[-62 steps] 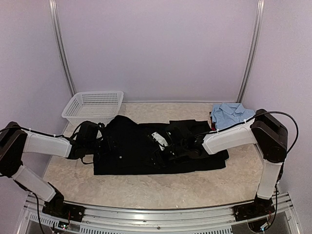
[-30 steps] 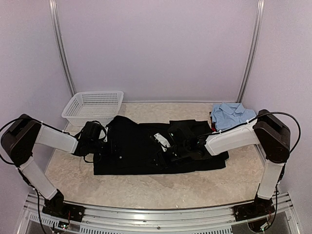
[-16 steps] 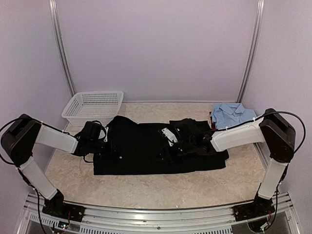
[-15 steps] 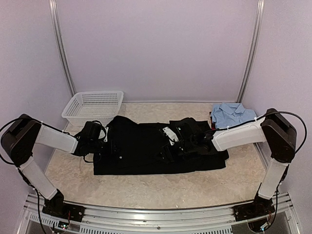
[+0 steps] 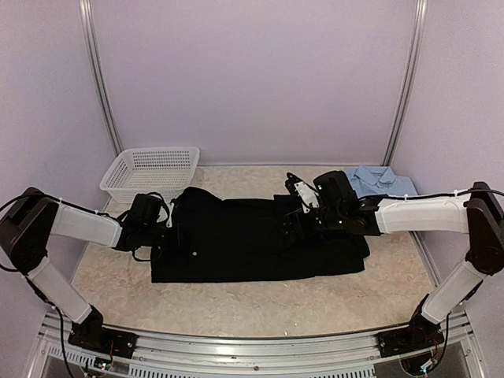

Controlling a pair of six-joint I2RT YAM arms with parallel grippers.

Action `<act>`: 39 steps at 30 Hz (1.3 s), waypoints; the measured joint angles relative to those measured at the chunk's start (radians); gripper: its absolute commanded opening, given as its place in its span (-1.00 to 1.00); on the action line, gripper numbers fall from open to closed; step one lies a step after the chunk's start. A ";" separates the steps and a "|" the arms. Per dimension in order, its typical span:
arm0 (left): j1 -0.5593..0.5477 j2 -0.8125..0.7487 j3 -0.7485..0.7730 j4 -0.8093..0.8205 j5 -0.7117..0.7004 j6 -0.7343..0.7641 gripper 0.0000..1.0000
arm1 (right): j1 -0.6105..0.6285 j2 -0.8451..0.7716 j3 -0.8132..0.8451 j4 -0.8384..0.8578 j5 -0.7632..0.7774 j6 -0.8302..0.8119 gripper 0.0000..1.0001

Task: Fold and stack the long sleeve shirts
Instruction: Pick up the sleeve from the 1/3-folded shirt, then place the sleeve of the 1/3-folded shirt.

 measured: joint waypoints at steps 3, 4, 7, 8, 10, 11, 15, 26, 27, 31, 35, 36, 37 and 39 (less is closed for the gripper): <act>0.000 -0.053 0.008 -0.051 0.000 -0.018 -1.00 | -0.026 -0.068 -0.018 -0.039 0.053 -0.011 0.64; 0.000 -0.069 0.016 -0.074 -0.002 -0.021 -1.00 | -0.033 -0.088 -0.023 -0.049 0.072 -0.016 0.65; 0.000 -0.113 0.063 -0.172 -0.015 -0.035 -1.00 | -0.054 -0.155 -0.048 -0.077 0.134 -0.034 0.75; 0.000 -0.125 0.080 -0.205 -0.019 -0.037 -1.00 | -0.056 -0.174 -0.057 -0.085 0.152 -0.037 0.80; 0.000 -0.146 0.111 -0.274 -0.031 -0.040 -1.00 | -0.063 -0.216 -0.085 -0.095 0.195 -0.052 0.91; 0.000 -0.154 0.122 -0.302 -0.036 -0.040 -1.00 | -0.064 -0.232 -0.097 -0.098 0.210 -0.057 0.96; 0.004 -0.169 0.171 -0.432 -0.057 -0.038 -1.00 | -0.065 -0.291 -0.149 -0.099 0.284 -0.081 0.99; 0.046 -0.154 0.229 -0.572 0.026 -0.035 -1.00 | -0.065 -0.156 -0.177 -0.080 0.370 -0.134 0.98; 0.051 -0.152 0.229 -0.572 0.043 -0.036 -1.00 | -0.065 -0.131 -0.177 -0.079 0.372 -0.137 0.98; 0.072 -0.151 0.232 -0.579 0.100 -0.039 -1.00 | -0.065 -0.032 -0.171 -0.069 0.391 -0.157 0.97; 0.085 -0.151 0.232 -0.590 0.125 -0.038 -1.00 | -0.066 0.060 -0.143 -0.068 0.427 -0.174 0.94; 0.090 -0.151 0.232 -0.592 0.129 -0.037 -1.00 | -0.066 0.080 -0.135 -0.068 0.434 -0.178 0.93; 0.095 -0.151 0.232 -0.593 0.132 -0.035 -1.00 | -0.066 0.098 -0.126 -0.068 0.441 -0.179 0.93; 0.105 -0.151 0.232 -0.598 0.136 -0.033 -1.00 | -0.066 0.123 -0.117 -0.067 0.451 -0.180 0.93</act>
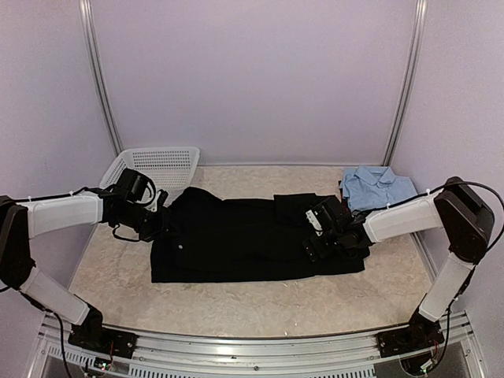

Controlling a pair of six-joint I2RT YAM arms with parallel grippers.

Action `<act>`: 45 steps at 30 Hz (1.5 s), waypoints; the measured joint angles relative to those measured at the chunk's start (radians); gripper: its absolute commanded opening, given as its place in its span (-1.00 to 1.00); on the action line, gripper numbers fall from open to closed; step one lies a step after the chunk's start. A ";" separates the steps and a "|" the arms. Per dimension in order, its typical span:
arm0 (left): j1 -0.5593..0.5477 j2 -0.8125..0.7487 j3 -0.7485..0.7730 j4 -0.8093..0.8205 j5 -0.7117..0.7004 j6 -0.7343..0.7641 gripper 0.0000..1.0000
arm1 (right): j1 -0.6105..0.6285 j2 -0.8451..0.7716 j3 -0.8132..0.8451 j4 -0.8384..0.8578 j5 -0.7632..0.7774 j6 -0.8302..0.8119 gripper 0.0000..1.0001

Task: Fold and stack the long sleeve shirts
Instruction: Place the sleeve of the 1/3-folded shirt, then move the 1/3-folded shirt to the center of the board.

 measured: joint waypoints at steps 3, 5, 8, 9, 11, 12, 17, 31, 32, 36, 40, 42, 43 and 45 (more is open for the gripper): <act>0.016 0.000 0.000 -0.011 0.002 0.008 -1.00 | 0.000 0.004 0.002 0.005 0.007 -0.002 0.93; 0.026 0.000 0.000 -0.019 0.002 0.016 -1.00 | 0.000 0.003 0.002 0.005 0.007 -0.002 0.94; 0.033 0.002 0.000 -0.031 -0.005 0.023 -1.00 | 0.000 0.002 0.000 0.006 0.002 -0.005 0.94; 0.034 0.005 0.000 -0.033 -0.009 0.024 -1.00 | 0.000 0.002 -0.001 0.006 -0.003 -0.006 0.95; 0.035 0.022 0.000 -0.031 -0.015 0.027 -1.00 | 0.000 -0.002 -0.004 0.007 -0.014 -0.009 0.95; 0.035 0.036 0.000 -0.030 -0.019 0.028 -1.00 | 0.000 -0.004 -0.006 0.007 -0.022 -0.011 0.96; 0.035 0.111 0.000 -0.031 -0.090 0.031 -0.74 | -0.001 -0.036 -0.013 0.005 -0.069 -0.021 0.99; -0.089 -0.035 0.007 -0.004 -0.459 -0.019 0.28 | -0.003 -0.256 -0.039 -0.068 -0.084 0.037 0.95; -0.114 -0.050 0.003 0.021 -0.455 -0.027 0.28 | -0.005 -0.246 -0.039 -0.084 -0.077 0.053 0.93; -0.211 -0.089 -0.066 0.166 -0.425 -0.068 0.28 | -0.024 -0.202 -0.044 -0.129 -0.072 0.102 0.85; -0.255 -0.055 -0.121 0.234 -0.416 -0.089 0.28 | -0.044 -0.174 -0.075 -0.166 -0.078 0.156 0.79; -0.275 -0.016 -0.124 0.248 -0.419 -0.094 0.27 | -0.050 -0.164 -0.087 -0.185 -0.092 0.186 0.78; -0.287 0.005 -0.124 0.255 -0.420 -0.096 0.28 | -0.051 -0.159 -0.091 -0.192 -0.100 0.201 0.77; -0.312 0.045 -0.126 0.267 -0.419 -0.101 0.28 | -0.053 -0.146 -0.095 -0.212 -0.126 0.243 0.76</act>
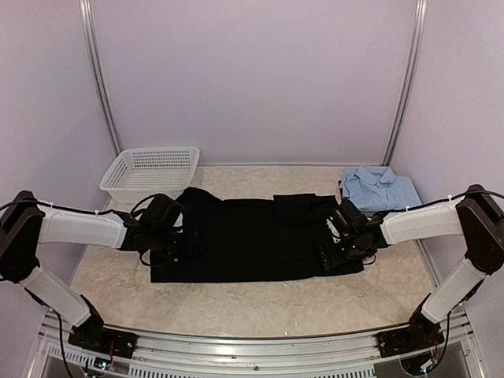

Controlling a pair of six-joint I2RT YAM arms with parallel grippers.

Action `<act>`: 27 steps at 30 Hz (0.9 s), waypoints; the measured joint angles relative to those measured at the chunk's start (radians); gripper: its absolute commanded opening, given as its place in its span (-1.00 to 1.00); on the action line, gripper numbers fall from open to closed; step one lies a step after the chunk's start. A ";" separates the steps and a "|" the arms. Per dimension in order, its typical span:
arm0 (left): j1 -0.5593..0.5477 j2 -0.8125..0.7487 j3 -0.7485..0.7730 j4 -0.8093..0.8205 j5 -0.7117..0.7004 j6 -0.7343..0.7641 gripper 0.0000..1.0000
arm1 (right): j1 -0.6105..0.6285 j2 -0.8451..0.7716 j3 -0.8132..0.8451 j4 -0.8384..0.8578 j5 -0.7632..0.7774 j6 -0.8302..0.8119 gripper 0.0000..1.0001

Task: Fold and stack the long sleeve shirts
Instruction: Move the 1/3-folded shirt to the center of the board.

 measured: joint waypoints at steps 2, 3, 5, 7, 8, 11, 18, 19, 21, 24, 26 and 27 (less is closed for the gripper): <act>-0.021 0.034 -0.008 0.008 0.001 -0.013 0.28 | -0.002 0.011 0.001 0.002 -0.027 0.042 0.75; -0.027 0.044 -0.014 0.010 0.002 -0.017 0.28 | -0.002 0.016 0.001 0.006 -0.042 0.060 0.75; -0.037 0.059 -0.032 0.010 0.005 -0.026 0.28 | -0.002 0.019 0.000 0.012 -0.053 0.087 0.74; -0.039 0.064 -0.048 0.009 0.005 -0.036 0.28 | -0.002 0.020 -0.002 0.013 -0.053 0.106 0.73; -0.039 0.064 -0.051 0.010 0.005 -0.039 0.28 | -0.002 0.018 -0.005 0.013 -0.053 0.114 0.73; -0.040 0.056 -0.061 0.015 0.005 -0.049 0.28 | 0.005 -0.006 -0.026 0.019 -0.061 0.153 0.74; -0.058 -0.042 -0.151 0.006 -0.009 -0.099 0.29 | 0.126 -0.122 -0.085 -0.120 -0.089 0.283 0.73; -0.062 -0.053 -0.159 0.001 -0.011 -0.106 0.29 | 0.145 -0.133 -0.090 -0.140 -0.090 0.301 0.73; -0.075 -0.072 -0.171 -0.015 -0.021 -0.123 0.29 | 0.172 -0.143 -0.093 -0.169 -0.088 0.332 0.75; -0.113 -0.097 -0.182 -0.048 -0.045 -0.152 0.31 | 0.222 -0.158 -0.098 -0.215 -0.073 0.379 0.78; -0.146 -0.117 -0.186 -0.082 -0.061 -0.172 0.35 | 0.259 -0.174 -0.101 -0.257 -0.072 0.413 0.84; -0.165 -0.129 -0.187 -0.105 -0.070 -0.182 0.36 | 0.279 -0.183 -0.101 -0.282 -0.076 0.428 0.89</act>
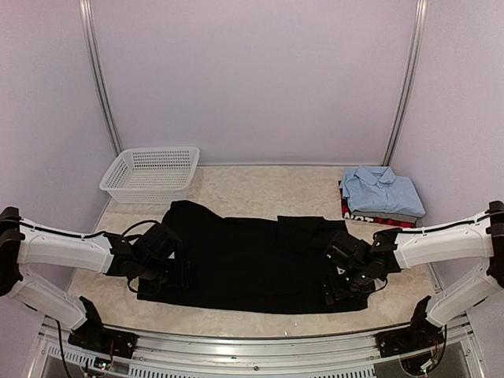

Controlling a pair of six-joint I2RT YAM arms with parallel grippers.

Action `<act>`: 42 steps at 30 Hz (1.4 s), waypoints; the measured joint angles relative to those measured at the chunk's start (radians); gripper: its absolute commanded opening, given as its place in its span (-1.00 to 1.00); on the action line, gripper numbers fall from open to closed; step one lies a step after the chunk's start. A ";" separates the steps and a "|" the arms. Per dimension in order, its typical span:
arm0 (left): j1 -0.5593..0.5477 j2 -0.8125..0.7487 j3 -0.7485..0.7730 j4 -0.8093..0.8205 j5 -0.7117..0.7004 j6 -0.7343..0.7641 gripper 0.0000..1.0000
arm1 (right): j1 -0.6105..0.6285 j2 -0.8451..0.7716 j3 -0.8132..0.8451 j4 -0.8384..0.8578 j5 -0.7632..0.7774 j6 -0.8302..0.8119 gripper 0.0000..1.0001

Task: Fold and stack the long sleeve shirts
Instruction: Move the 1/3-folded shirt to the center of the board, then pick up the sleeve from the 1/3-folded shirt.

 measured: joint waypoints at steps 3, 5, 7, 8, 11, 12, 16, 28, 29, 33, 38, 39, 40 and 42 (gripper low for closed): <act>-0.034 -0.035 0.005 -0.071 -0.038 -0.015 0.47 | 0.048 -0.026 0.008 -0.089 -0.003 0.030 0.98; -0.038 -0.061 0.028 -0.117 -0.084 -0.011 0.60 | 0.066 -0.048 0.031 -0.134 0.005 0.032 0.99; -0.038 -0.079 0.073 -0.131 -0.134 0.008 0.67 | 0.074 -0.084 0.079 -0.152 0.029 0.019 0.99; -0.038 -0.081 0.097 -0.124 -0.151 0.022 0.69 | 0.074 -0.103 0.103 -0.150 0.043 0.008 0.99; -0.037 -0.069 0.177 -0.057 -0.172 0.079 0.68 | 0.072 -0.150 0.180 -0.108 0.105 -0.045 0.98; -0.036 -0.054 0.202 -0.027 -0.169 0.098 0.67 | 0.066 -0.156 0.200 -0.084 0.124 -0.067 0.97; -0.033 0.058 0.316 0.084 -0.107 0.175 0.65 | 0.007 -0.151 0.230 0.002 0.171 -0.151 0.92; -0.041 0.558 0.674 0.306 0.214 0.317 0.49 | -0.248 -0.172 0.172 0.236 0.040 -0.317 0.92; -0.043 0.589 0.697 0.308 0.225 0.322 0.50 | -0.248 -0.174 0.169 0.241 0.032 -0.322 0.91; -0.046 0.723 0.785 0.322 0.271 0.347 0.50 | -0.249 -0.175 0.158 0.262 0.002 -0.334 0.91; -0.048 0.816 0.827 0.324 0.320 0.359 0.21 | -0.252 -0.183 0.114 0.272 -0.022 -0.335 0.91; -0.049 0.835 0.840 0.324 0.332 0.364 0.12 | -0.253 -0.184 0.108 0.273 -0.025 -0.335 0.90; -0.049 0.849 0.849 0.325 0.341 0.361 0.01 | -0.254 -0.184 0.103 0.273 -0.028 -0.335 0.91; -0.049 0.868 0.866 0.340 0.362 0.359 -0.11 | -0.254 -0.184 0.097 0.274 -0.031 -0.335 0.90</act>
